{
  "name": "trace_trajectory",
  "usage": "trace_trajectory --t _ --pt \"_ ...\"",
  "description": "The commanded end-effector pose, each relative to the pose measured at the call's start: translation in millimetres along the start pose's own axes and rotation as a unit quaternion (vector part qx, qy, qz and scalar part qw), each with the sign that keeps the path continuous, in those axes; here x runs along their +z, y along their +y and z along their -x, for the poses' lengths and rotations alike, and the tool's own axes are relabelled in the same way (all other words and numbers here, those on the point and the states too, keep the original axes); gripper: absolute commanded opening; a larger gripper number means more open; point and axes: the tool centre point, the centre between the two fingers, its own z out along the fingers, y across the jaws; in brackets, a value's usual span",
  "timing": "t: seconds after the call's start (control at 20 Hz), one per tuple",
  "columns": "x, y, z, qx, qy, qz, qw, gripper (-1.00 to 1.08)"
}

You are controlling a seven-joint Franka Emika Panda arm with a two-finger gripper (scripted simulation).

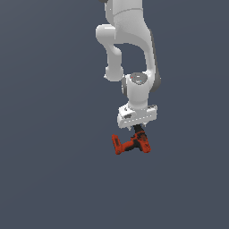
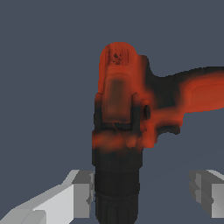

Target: Pick up the object and move it to a goal position.

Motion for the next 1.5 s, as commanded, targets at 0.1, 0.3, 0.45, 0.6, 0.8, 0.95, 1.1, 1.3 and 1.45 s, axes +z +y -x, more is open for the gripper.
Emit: trace_trajectory --t 0.1,0.3,0.45,0.6,0.8,0.95,1.1,1.3,1.45 --pt "6 -10 4 -0.01 0.011 -0.004 0.9999 0.68" --pt "9 -14 6 -0.013 0.015 -0.006 0.9998 0.68" --pt "9 -14 6 -0.013 0.015 -0.006 0.9998 0.68" --pt "11 -14 6 -0.013 0.015 -0.006 0.9998 0.68" --pt "23 -15 6 -0.014 0.015 -0.006 0.9998 0.68" --pt "32 -15 6 -0.014 0.015 -0.006 0.9998 0.68" --pt "37 -15 6 -0.014 0.015 -0.006 0.9998 0.68" --pt "37 -15 6 -0.014 0.015 -0.006 0.9998 -1.0" --pt "37 -15 6 -0.014 0.015 -0.006 0.9998 -1.0"
